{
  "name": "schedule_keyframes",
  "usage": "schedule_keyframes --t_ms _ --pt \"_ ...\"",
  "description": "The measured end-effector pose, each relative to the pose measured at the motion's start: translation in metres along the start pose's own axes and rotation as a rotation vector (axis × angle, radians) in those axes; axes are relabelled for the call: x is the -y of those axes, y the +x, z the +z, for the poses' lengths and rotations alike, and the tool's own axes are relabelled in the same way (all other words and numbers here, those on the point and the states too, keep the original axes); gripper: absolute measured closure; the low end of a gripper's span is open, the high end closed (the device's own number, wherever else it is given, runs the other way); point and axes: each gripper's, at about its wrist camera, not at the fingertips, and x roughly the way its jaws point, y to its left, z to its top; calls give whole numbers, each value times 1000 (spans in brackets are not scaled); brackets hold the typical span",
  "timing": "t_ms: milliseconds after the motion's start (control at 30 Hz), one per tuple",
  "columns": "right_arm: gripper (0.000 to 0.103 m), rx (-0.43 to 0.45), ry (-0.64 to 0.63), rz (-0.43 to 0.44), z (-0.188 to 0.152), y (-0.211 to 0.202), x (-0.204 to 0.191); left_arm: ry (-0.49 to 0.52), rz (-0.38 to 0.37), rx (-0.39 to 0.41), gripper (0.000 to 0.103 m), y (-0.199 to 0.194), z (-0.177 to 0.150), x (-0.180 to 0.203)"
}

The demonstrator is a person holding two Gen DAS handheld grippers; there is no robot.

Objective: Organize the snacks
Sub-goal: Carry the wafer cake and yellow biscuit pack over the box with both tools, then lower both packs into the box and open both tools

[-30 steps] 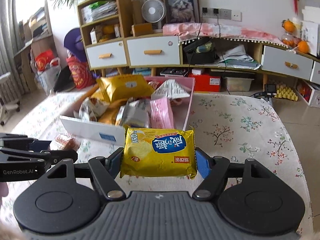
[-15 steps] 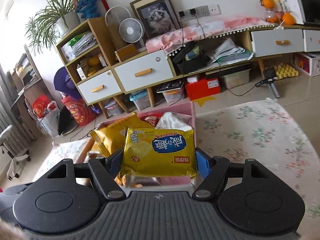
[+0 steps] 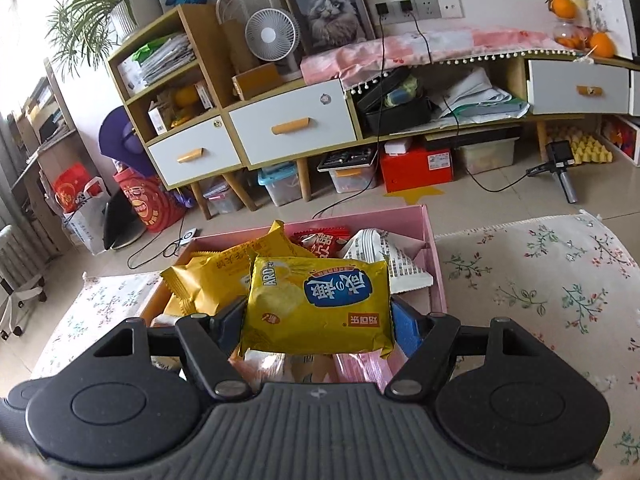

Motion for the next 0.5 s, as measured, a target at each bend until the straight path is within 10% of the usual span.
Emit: schedule_keyframes --t_ms 500 --pt "8 26 17 -40 8 -9 -3 16 22 30 25 -14 2 7"
